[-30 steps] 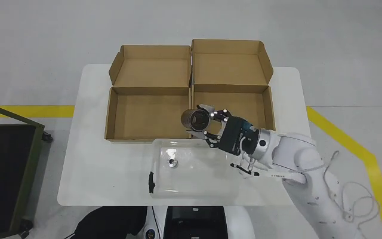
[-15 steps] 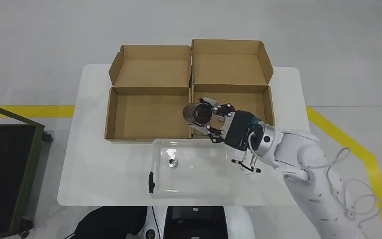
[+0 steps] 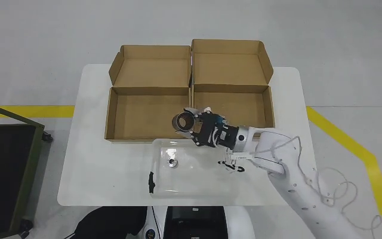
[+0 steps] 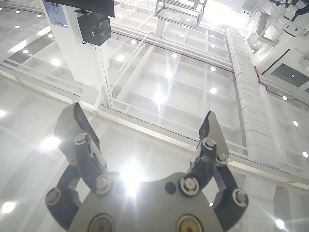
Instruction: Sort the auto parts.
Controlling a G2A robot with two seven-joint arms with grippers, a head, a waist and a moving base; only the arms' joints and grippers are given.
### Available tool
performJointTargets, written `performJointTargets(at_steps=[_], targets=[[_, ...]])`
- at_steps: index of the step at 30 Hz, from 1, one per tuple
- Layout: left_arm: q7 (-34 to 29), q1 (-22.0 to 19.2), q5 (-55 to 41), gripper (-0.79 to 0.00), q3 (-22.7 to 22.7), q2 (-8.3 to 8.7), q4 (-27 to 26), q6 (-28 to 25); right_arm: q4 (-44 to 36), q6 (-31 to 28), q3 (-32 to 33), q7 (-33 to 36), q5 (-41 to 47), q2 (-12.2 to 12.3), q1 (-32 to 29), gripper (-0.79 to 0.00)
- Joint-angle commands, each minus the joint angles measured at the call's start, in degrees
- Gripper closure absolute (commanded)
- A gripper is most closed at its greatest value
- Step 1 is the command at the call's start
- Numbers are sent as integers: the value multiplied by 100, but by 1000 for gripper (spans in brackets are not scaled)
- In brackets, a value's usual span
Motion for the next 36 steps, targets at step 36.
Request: performJointTargets(at_steps=[36], targets=[[0, 0, 0, -785, 0, 0, 0, 0, 2519, 648, -1645, 1336, 261, -810, 1753, 0]])
